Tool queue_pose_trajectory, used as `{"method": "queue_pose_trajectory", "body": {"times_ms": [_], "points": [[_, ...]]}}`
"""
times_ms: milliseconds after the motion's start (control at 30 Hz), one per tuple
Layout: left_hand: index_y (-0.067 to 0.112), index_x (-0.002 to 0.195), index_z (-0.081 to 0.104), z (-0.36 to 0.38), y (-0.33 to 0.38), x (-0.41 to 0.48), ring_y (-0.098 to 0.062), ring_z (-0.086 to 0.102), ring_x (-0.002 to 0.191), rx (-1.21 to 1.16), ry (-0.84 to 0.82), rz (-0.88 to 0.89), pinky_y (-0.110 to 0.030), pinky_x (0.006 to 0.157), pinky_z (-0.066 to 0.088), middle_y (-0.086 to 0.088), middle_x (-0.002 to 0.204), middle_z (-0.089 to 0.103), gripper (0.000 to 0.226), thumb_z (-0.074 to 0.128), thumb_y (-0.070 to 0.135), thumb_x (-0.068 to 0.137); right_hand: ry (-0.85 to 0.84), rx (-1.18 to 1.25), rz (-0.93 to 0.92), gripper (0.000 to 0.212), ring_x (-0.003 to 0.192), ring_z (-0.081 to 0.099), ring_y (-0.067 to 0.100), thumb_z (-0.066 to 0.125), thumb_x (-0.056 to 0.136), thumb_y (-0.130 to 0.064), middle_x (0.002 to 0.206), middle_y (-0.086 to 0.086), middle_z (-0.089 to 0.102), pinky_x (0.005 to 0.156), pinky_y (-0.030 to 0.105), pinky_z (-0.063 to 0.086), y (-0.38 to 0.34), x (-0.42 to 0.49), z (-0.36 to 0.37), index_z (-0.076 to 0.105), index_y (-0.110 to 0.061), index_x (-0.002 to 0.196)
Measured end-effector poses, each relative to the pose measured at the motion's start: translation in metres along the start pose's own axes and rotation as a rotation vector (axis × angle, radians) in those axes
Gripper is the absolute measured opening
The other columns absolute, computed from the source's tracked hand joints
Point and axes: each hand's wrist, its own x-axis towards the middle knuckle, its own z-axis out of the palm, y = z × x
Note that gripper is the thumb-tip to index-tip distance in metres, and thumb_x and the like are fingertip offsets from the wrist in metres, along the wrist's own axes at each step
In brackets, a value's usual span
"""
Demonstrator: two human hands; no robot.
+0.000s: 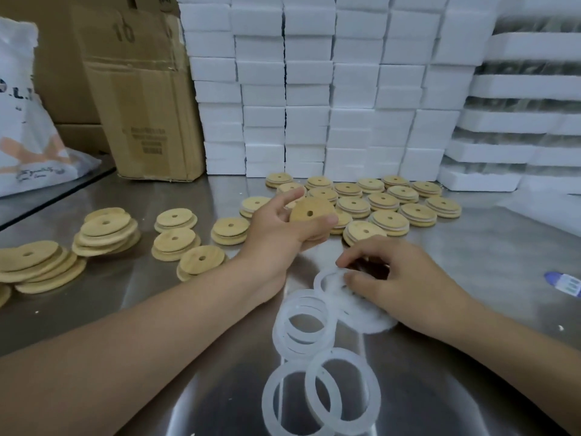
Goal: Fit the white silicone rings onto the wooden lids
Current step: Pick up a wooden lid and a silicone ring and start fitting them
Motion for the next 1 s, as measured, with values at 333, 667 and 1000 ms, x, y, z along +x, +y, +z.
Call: {"method": "queue_pose_trajectory", "body": {"times_ms": [333,667,1000], "points": [[0.011,0.126,0.073,-0.007,-0.001,-0.004,-0.018,0.081,0.101,0.043,-0.21,0.028,-0.027,0.077,0.066,-0.007,0.111,0.083,0.029,0.078,0.013,0.097,-0.008,0.222,0.081,0.009,0.086,0.074,0.004,0.082,0.089,-0.014,0.094,-0.012,0.079,0.076,0.011,0.053,-0.003,0.0,-0.001,0.081,-0.022,0.089],[0.012,0.133,0.071,-0.005,0.002,0.0,-0.032,0.079,0.108,0.029,-0.232,-0.075,-0.047,0.094,0.064,-0.016,0.122,0.079,0.028,0.054,0.012,0.11,0.165,0.403,-0.079,0.013,0.082,0.069,0.008,0.071,0.098,-0.011,0.09,-0.007,0.074,0.072,0.015,0.051,-0.008,-0.007,-0.006,0.073,-0.021,0.09],[0.016,0.139,0.07,-0.005,0.005,-0.007,-0.036,0.074,0.119,0.186,-0.547,-0.057,-0.051,0.097,0.063,-0.015,0.132,0.075,0.033,0.06,0.023,0.108,0.393,0.448,-0.133,0.013,0.087,0.071,0.014,0.076,0.094,-0.009,0.09,-0.006,0.077,0.074,0.027,0.056,-0.006,-0.007,-0.006,0.076,-0.022,0.093]]}}
